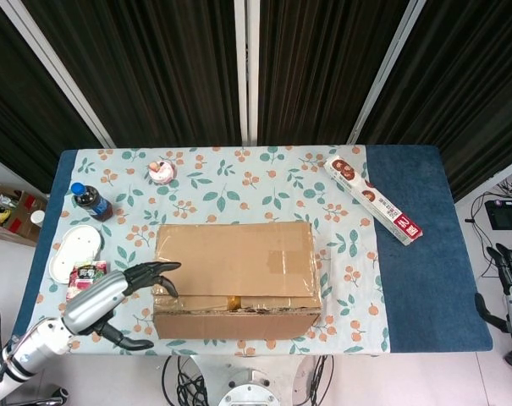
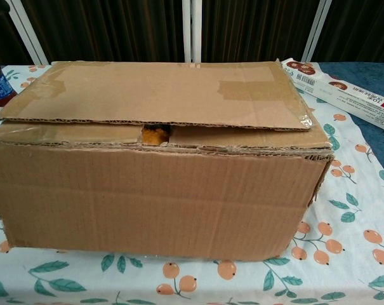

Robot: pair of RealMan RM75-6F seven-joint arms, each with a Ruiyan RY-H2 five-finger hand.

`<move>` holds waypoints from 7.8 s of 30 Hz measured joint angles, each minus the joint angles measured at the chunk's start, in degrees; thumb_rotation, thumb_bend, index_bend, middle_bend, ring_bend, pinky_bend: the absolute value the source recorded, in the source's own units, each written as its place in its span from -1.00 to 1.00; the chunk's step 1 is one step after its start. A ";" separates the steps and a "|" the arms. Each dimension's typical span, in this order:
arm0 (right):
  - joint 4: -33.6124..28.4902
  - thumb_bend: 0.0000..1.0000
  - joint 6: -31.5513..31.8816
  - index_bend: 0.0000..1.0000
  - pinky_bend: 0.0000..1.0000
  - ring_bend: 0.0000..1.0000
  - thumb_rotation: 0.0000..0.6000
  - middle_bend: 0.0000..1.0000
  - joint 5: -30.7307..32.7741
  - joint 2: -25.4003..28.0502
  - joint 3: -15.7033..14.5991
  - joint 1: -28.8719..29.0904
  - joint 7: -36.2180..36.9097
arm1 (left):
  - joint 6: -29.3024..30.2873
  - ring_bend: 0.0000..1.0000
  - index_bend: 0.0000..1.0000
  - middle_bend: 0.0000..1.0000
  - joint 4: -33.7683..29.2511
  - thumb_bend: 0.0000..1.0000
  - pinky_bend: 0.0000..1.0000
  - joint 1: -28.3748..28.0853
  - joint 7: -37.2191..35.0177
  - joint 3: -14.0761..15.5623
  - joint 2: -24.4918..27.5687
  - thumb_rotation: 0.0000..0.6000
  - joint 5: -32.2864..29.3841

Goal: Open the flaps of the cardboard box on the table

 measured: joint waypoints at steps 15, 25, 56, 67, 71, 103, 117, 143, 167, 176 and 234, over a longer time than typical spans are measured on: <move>-6.33 -0.32 -1.92 -1.00 -1.00 -1.00 1.00 -1.00 7.73 6.03 7.35 3.69 -1.58 | -6.00 -0.86 -1.00 -0.82 -2.69 -0.86 -0.67 1.31 30.89 -6.60 -12.26 0.33 -20.02; -8.28 -0.32 -5.19 -1.00 -1.00 -1.00 1.00 -1.00 11.41 8.54 8.93 5.53 -2.40 | -10.12 -0.86 -1.00 -0.87 -3.85 -0.85 -0.66 -1.99 43.74 -10.62 -20.84 0.33 -28.95; -7.36 -0.32 -6.33 -1.00 -1.00 -1.00 1.00 -1.00 12.70 8.93 8.50 5.91 -1.22 | -14.91 -0.89 -1.00 -0.93 2.17 -0.85 -0.67 -10.82 63.35 -14.12 -36.91 0.70 -41.58; -6.39 -0.32 -7.10 -1.00 -1.00 -1.00 1.00 -1.00 12.49 8.76 8.14 6.00 0.03 | -12.20 -0.89 -1.00 -0.95 3.19 -0.85 -0.67 -10.61 67.65 -12.86 -38.34 0.94 -38.70; -6.31 -0.32 -7.04 -1.00 -1.00 -1.00 1.00 -1.00 12.17 8.69 8.03 5.97 0.40 | -10.82 -0.89 -1.00 -0.95 4.03 -0.85 -0.67 -10.38 69.84 -12.40 -39.72 0.98 -38.04; -6.60 -0.32 -3.15 -1.00 -1.00 -1.00 1.00 -1.00 9.12 9.23 8.39 4.91 4.36 | 5.15 -0.89 -1.00 -0.95 6.22 -0.56 -0.67 -5.73 74.84 -23.72 -37.69 1.00 -37.45; -7.80 -0.32 -1.62 -1.00 -1.00 -1.00 1.00 -1.00 7.44 9.92 8.35 4.70 3.94 | -4.24 -0.89 -1.00 -0.95 23.99 -0.56 -0.67 -15.67 75.69 -33.55 -39.78 1.00 -55.67; -13.49 -0.34 -9.44 -1.00 -1.00 -1.00 1.00 -1.00 -1.80 11.74 9.17 14.91 -0.96 | 12.15 -0.89 -0.99 -0.93 18.37 -0.88 -0.67 15.64 38.11 -12.76 -18.15 1.00 -29.08; -19.65 1.00 -46.73 -0.25 -1.00 -1.00 1.00 -0.45 -10.72 9.24 12.07 49.24 1.27 | 21.17 -0.89 -0.99 -0.93 29.26 -0.87 -0.67 25.97 23.54 -9.83 -20.14 1.00 -26.84; -17.51 1.00 -51.31 -0.24 -1.00 -1.00 1.00 -0.43 -7.45 2.59 10.61 54.40 -2.55 | 20.40 -0.89 -0.99 -0.93 31.46 -0.83 -0.67 26.78 21.64 -10.19 -21.18 1.00 -27.68; -7.23 1.00 -50.41 0.08 -1.00 -1.00 1.00 -0.16 -2.52 -11.18 4.55 63.88 -7.25 | 18.36 -0.89 -0.99 -0.93 38.02 -0.83 -0.67 29.43 16.32 -11.58 -22.99 1.00 -28.63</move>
